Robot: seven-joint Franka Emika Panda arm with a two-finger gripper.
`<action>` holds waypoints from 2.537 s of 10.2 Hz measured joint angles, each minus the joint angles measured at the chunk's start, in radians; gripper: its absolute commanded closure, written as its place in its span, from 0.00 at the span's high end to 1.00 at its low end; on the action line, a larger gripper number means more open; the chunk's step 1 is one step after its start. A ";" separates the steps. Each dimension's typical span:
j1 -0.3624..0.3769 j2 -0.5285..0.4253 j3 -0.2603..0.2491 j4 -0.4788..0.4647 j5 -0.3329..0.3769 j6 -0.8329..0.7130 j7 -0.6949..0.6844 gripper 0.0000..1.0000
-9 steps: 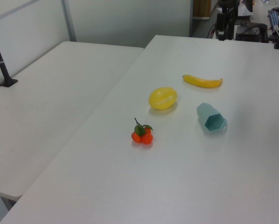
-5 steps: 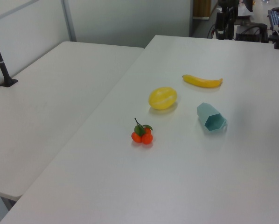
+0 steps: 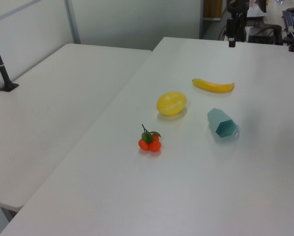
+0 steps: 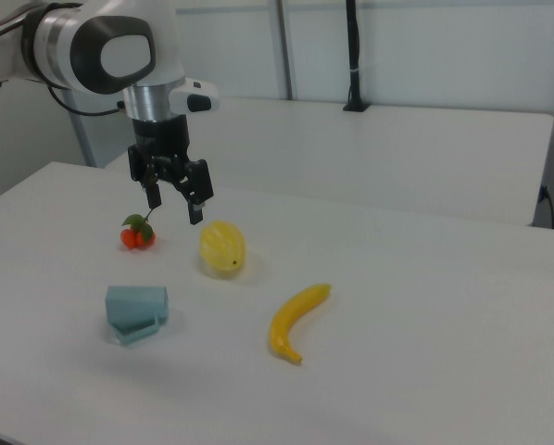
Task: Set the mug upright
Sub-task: 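Move the gripper toward the tipped-over teal hexagonal cup, then lower the gripper and grasp the teal cup at its rim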
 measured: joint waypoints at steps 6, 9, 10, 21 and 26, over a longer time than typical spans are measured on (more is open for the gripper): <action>0.099 0.031 0.004 -0.018 -0.109 0.001 -0.039 1.00; 0.188 0.037 0.005 -0.022 -0.205 0.022 -0.039 1.00; 0.222 0.036 0.006 -0.042 -0.259 0.065 -0.041 1.00; 0.470 0.041 0.009 -0.367 -0.535 0.417 0.022 1.00; 0.542 0.037 0.010 -0.461 -0.610 0.444 0.107 1.00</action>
